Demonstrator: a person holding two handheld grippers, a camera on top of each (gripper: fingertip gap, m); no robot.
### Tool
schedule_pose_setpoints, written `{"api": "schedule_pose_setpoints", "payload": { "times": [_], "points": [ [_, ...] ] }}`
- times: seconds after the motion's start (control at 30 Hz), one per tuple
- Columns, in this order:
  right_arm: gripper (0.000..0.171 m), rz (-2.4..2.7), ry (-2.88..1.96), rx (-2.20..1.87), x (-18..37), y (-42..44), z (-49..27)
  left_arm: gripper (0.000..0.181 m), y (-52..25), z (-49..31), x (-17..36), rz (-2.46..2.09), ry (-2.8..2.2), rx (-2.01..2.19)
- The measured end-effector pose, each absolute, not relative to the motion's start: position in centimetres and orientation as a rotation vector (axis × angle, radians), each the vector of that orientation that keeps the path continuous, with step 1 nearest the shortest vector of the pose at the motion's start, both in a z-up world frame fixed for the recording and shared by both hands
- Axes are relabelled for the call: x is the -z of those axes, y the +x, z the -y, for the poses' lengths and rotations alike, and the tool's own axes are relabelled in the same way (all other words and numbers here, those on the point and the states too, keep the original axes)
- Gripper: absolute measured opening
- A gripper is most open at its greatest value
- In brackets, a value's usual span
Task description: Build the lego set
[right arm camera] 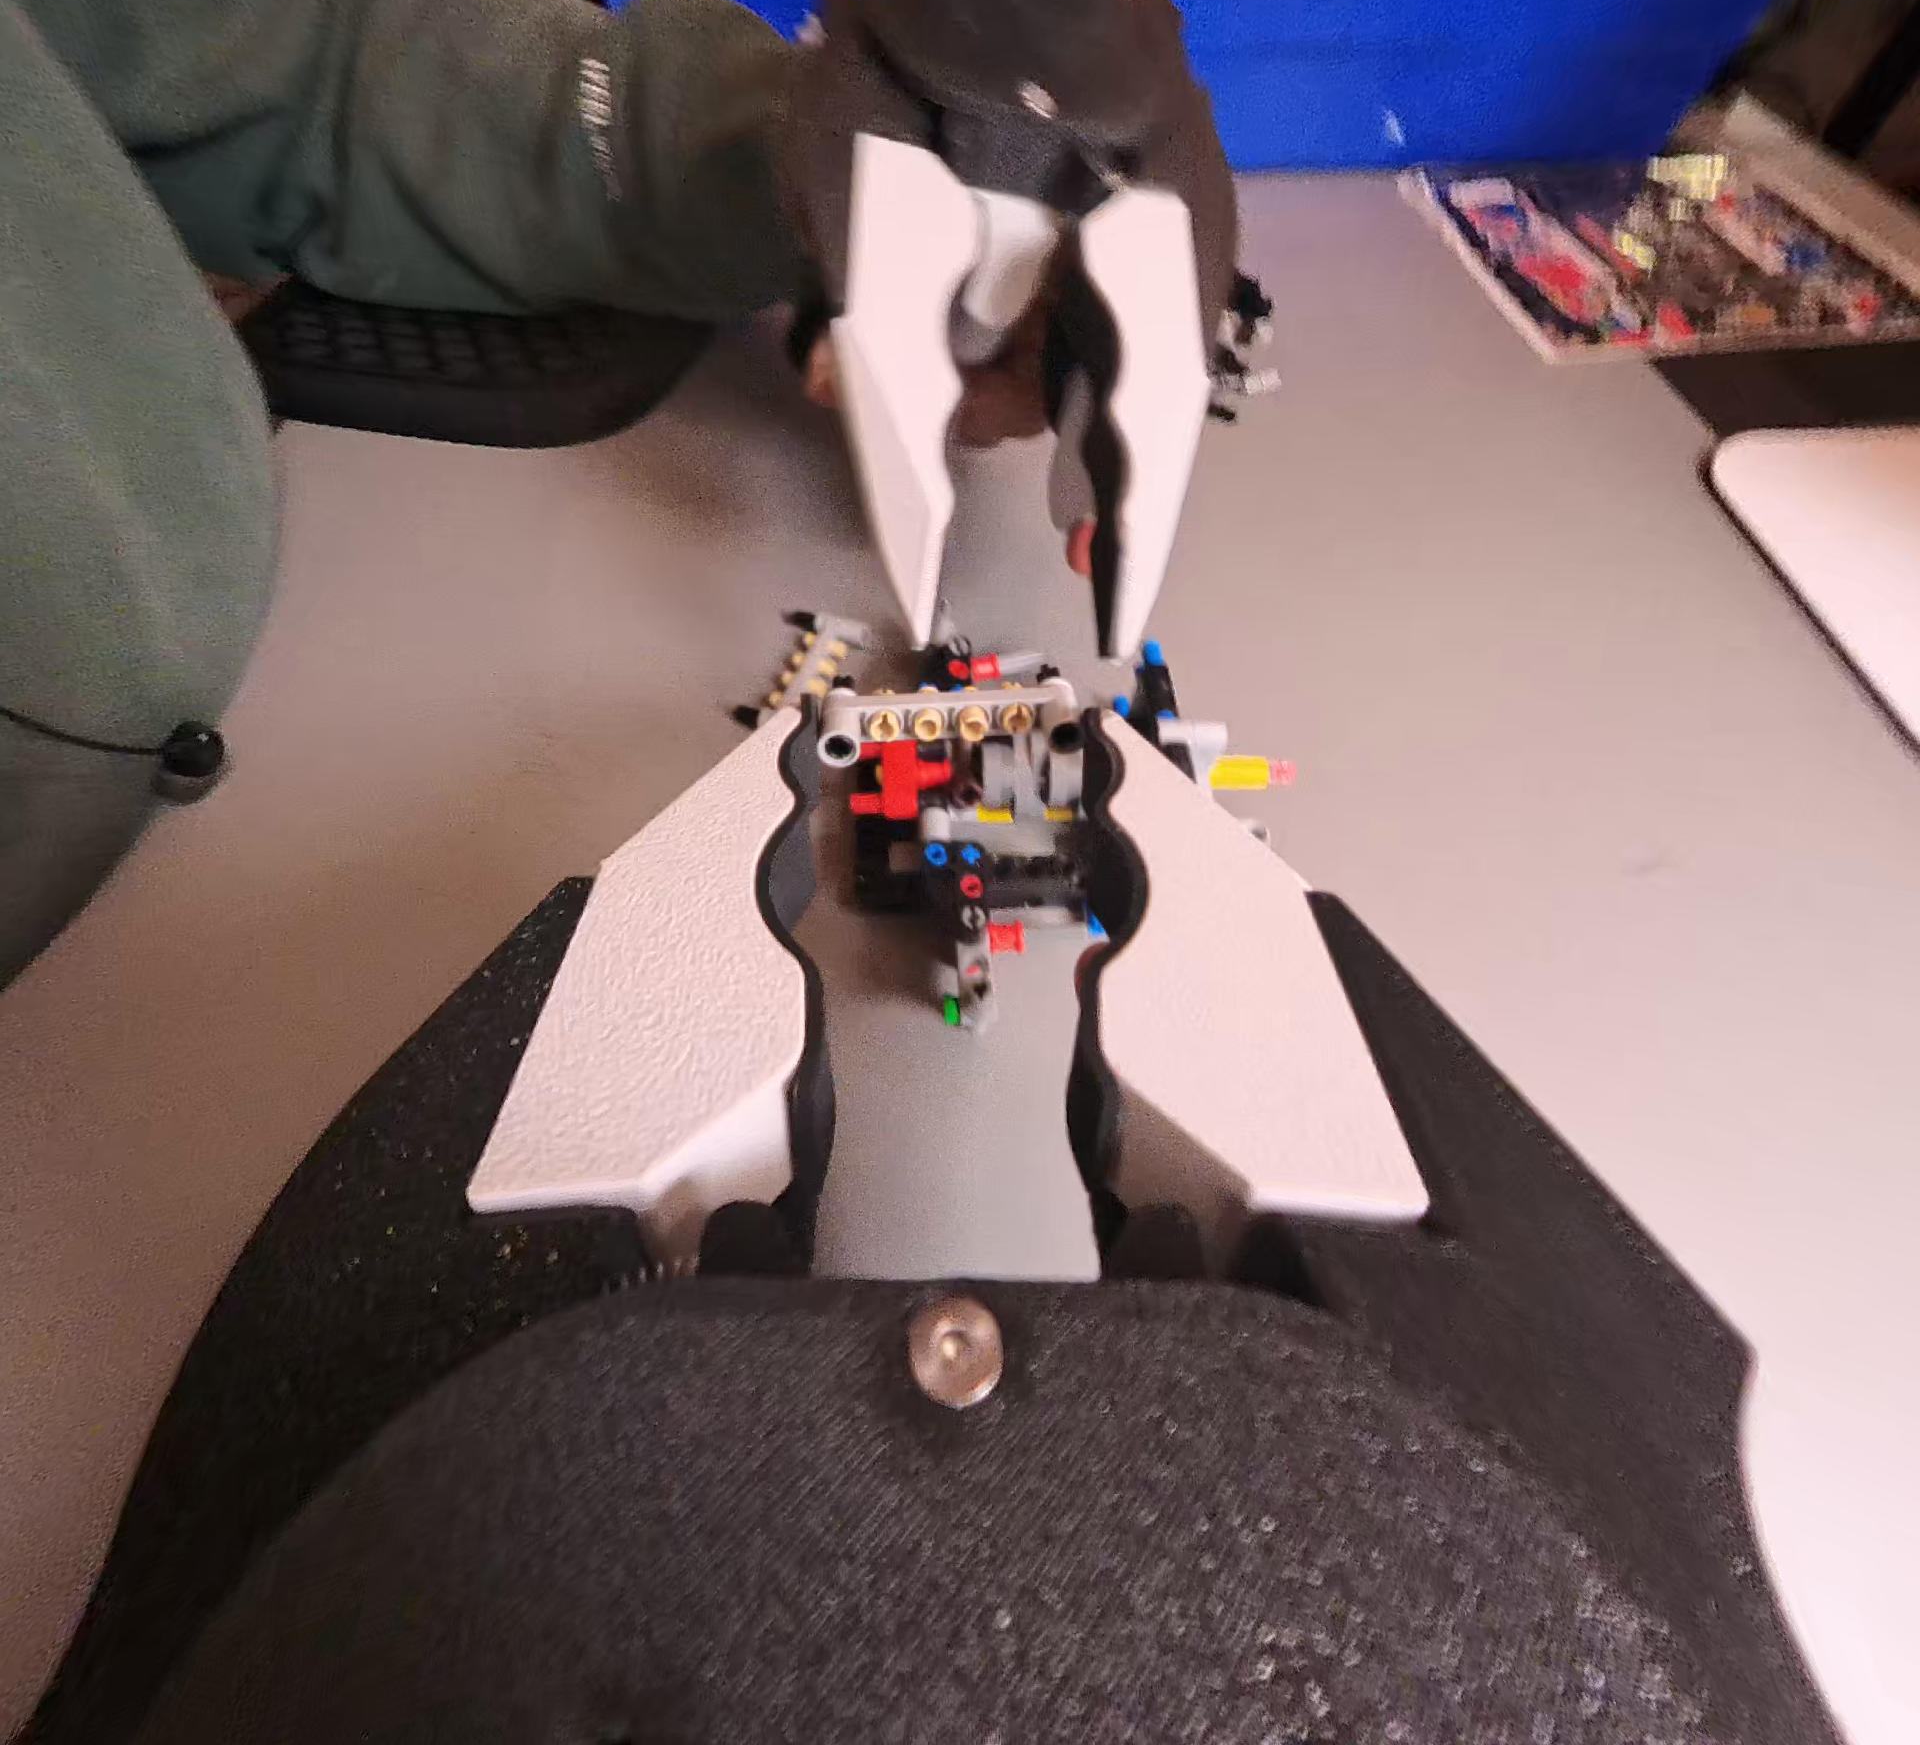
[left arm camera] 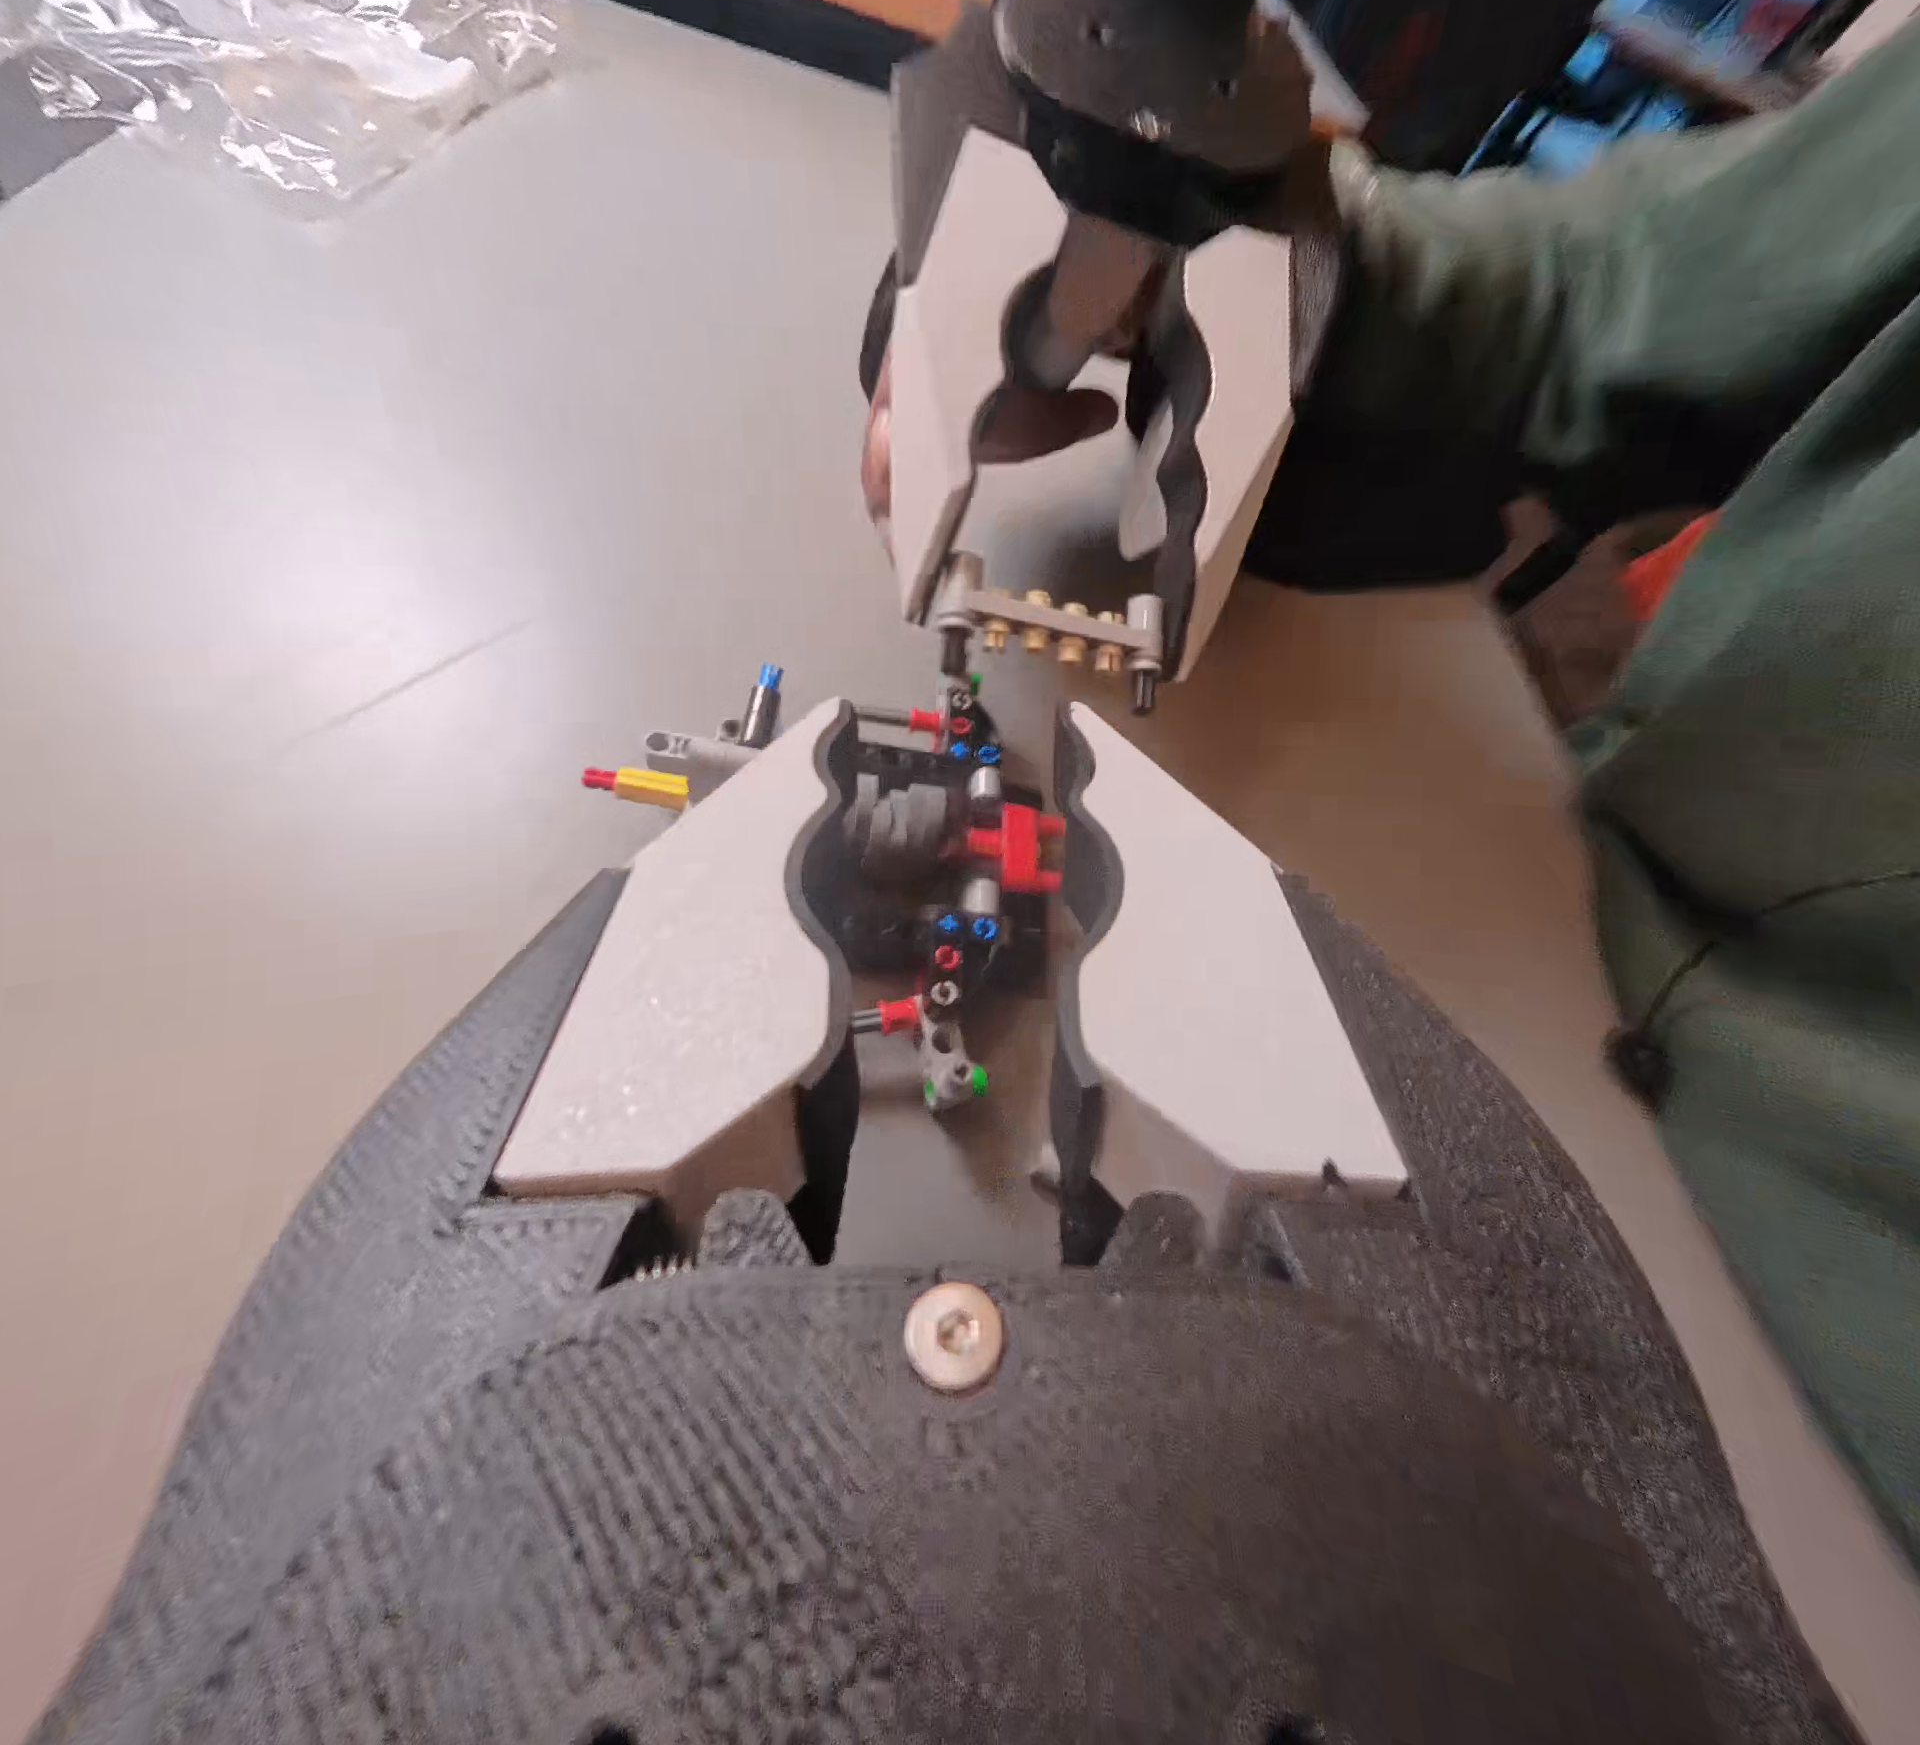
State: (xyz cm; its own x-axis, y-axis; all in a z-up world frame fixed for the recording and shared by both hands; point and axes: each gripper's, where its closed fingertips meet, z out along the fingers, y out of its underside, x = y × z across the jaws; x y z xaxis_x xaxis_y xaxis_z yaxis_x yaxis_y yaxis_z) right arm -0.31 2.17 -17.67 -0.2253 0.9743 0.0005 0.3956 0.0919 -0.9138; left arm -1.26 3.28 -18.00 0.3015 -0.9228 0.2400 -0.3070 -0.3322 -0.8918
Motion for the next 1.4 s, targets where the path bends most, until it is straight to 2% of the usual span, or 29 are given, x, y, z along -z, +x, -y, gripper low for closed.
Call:
{"api": "schedule_pose_setpoints", "payload": {
  "times": [0.17, 0.3, 0.33, 0.47, 0.5, 0.57, 0.63, 0.7, 0.77, 0.9, 1.17, 1.4],
  "points": [
    [0.049, 1.755, -1.144, -1.013, 15.7, -0.8, -0.5, 0.033, -0.3, -0.7, 15.4, -0.931, -1.818, 1.692],
    [0.049, 1.783, -1.064, -0.918, 15.3, -0.9, 0.2, 0.008, 0.3, -0.5, 14.2, -0.743, -1.781, 1.977],
    [0.049, 1.780, -1.051, -0.901, 15.1, -0.9, 0.2, 0.007, 0.3, -0.6, 14.2, -0.721, -1.775, 1.995],
    [0.049, 1.727, -1.078, -0.890, 14.6, -0.9, -0.5, 0.006, 0.2, -1.1, 13.5, -0.697, -1.732, 1.941],
    [0.046, 1.696, -1.106, -0.929, 14.2, -0.9, -0.7, 0.005, 0.1, -1.3, 13.2, -0.700, -1.712, 1.911],
    [0.053, 1.628, -1.238, -1.048, 13.7, -0.5, -1.5, 0.005, -0.3, -1.9, 13.0, -0.706, -1.690, 1.822],
    [0.053, 1.576, -1.354, -1.150, 13.7, 0.0, -2.3, 0.005, -0.7, -2.3, 12.7, -0.698, -1.673, 1.769],
    [0.031, 1.497, -1.378, -1.196, 13.2, 0.1, -2.8, 0.005, -1.0, -2.7, 12.6, -0.670, -1.671, 1.749],
    [0.023, 1.479, -1.344, -1.200, 12.6, -0.3, -2.4, 0.005, -1.1, -3.2, 12.6, -0.633, -1.675, 1.728],
    [0.031, 1.481, -1.306, -1.059, 12.5, -1.2, -2.2, 0.005, -1.2, -3.8, 12.3, -0.567, -1.671, 1.717],
    [0.035, 1.485, -1.297, -1.018, 12.8, -1.7, -2.2, 0.005, -1.2, -4.4, 12.1, -0.488, -1.662, 1.707],
    [0.025, 1.318, -1.533, -1.361, 13.0, -1.0, -3.5, 0.005, -1.4, -4.3, 11.6, -0.512, -1.609, 1.690]
  ]
}}
